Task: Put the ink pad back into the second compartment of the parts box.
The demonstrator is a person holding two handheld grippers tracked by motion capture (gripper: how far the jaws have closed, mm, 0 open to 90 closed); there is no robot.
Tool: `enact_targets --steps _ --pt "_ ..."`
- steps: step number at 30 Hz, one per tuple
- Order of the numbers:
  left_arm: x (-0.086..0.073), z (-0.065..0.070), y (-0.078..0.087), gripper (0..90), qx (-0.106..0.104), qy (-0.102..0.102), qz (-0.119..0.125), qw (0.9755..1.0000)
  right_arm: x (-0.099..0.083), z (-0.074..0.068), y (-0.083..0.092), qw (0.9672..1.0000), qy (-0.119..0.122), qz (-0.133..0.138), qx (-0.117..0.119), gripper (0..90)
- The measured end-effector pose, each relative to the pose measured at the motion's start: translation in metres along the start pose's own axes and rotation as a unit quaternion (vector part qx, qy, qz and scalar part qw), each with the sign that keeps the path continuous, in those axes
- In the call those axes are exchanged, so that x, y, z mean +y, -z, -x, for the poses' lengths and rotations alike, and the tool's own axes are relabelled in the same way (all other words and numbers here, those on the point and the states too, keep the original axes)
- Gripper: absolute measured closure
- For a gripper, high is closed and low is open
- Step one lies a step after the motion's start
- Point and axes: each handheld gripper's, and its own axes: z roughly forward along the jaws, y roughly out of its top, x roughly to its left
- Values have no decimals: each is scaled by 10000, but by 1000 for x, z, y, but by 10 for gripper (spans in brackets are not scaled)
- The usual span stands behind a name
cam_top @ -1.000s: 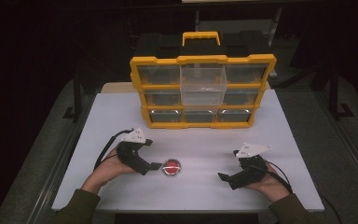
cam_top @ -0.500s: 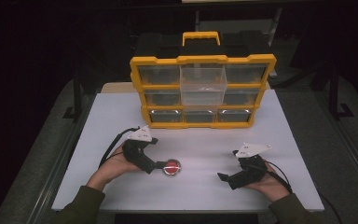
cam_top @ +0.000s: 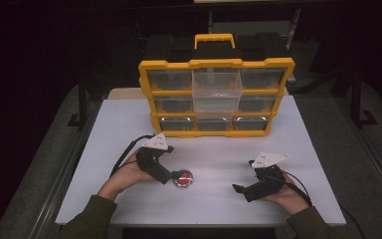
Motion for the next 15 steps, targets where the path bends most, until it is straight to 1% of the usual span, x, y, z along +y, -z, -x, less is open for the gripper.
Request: enact_targets --steps 7,15 --pt "4 0 -3 0 -26 -50 -20 10000 0 0 0 10000 0 4 6 0" --pt "11 3 -10 0 -78 -106 -5 9999 0 0 1 10000 -29 9 28 0"
